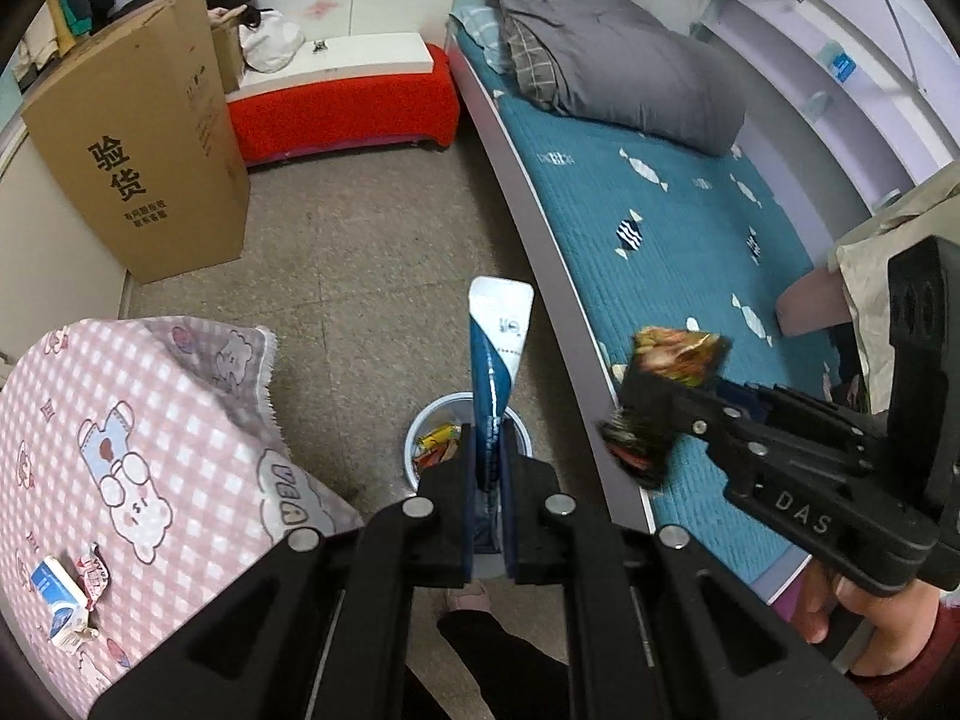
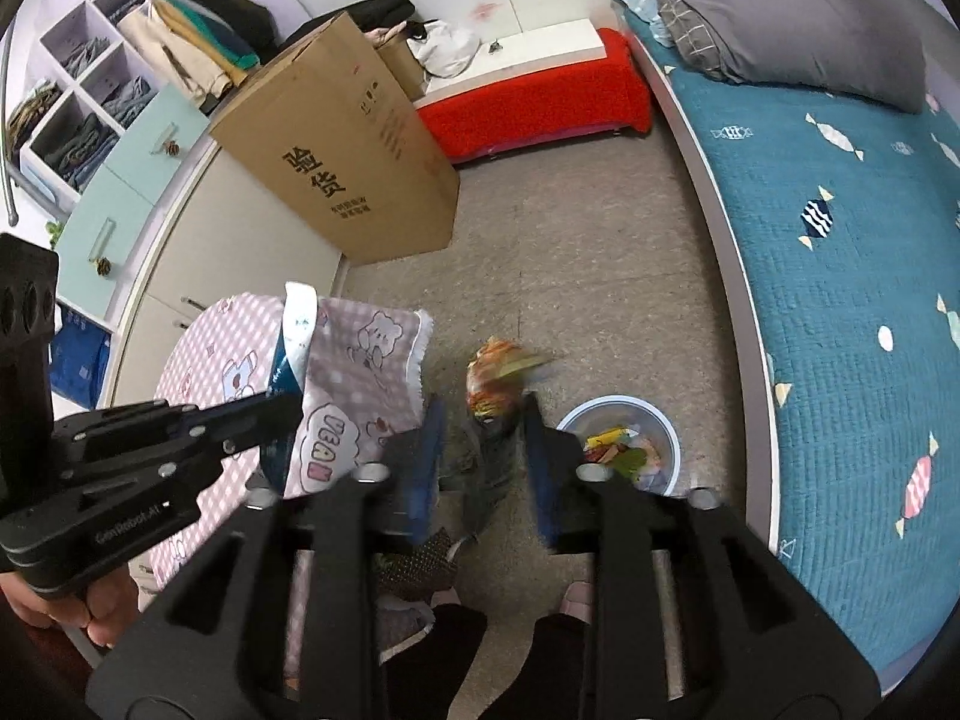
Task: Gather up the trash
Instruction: 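Carry both over the bucket and open the right tool to drop the dark wrapper, then open the left tool to drop the blue-white strip into the bucket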
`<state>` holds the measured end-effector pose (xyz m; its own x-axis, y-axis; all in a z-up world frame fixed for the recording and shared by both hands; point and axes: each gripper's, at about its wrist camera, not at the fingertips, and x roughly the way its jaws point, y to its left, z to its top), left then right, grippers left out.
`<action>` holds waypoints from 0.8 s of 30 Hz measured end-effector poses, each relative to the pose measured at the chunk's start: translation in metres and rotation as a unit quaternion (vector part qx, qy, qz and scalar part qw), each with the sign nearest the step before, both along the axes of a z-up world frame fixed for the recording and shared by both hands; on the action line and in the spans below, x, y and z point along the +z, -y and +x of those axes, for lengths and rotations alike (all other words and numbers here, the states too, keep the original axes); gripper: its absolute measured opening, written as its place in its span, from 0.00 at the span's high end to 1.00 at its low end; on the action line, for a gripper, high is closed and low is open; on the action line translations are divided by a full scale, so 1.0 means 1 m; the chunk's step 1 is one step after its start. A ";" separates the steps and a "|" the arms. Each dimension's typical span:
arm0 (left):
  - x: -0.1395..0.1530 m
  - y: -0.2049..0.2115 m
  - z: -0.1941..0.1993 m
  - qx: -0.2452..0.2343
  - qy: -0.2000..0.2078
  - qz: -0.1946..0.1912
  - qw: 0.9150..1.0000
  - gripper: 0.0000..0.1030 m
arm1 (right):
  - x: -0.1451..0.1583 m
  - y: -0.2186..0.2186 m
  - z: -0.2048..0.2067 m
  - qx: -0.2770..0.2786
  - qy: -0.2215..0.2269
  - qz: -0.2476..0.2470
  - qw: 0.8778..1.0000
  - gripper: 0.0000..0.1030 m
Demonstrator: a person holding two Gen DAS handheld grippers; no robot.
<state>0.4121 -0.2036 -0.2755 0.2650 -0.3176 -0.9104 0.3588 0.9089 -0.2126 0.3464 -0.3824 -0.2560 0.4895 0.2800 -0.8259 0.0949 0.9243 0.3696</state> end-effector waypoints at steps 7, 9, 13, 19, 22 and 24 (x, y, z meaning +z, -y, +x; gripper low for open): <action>-0.007 0.013 0.002 -0.012 -0.013 0.002 1.000 0.93 | 0.002 0.009 -0.001 -0.023 0.002 -0.007 1.000 0.46; -0.008 0.017 0.003 -0.015 -0.015 0.004 1.000 0.93 | 0.005 0.011 -0.002 -0.026 0.006 -0.006 1.000 0.45; -0.009 0.026 0.005 -0.021 -0.020 0.003 1.000 0.93 | 0.011 0.021 -0.005 -0.039 0.013 -0.003 0.999 0.41; -0.009 0.044 0.004 -0.035 -0.019 0.004 0.999 0.93 | 0.020 0.037 -0.013 -0.059 0.025 -0.003 0.998 0.39; -0.007 0.054 0.003 -0.043 -0.018 0.005 0.999 0.93 | 0.026 0.044 -0.018 -0.072 0.032 -0.001 0.997 0.38; -0.006 0.060 0.002 -0.047 -0.017 0.003 0.999 0.93 | 0.030 0.048 -0.021 -0.077 0.043 0.009 0.996 0.34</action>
<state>0.4145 -0.2637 -0.2812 0.2019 -0.3345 -0.9205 0.4359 0.8724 -0.2214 0.3257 -0.4299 -0.2256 0.5966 0.2099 -0.7746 0.2021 0.8948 0.3981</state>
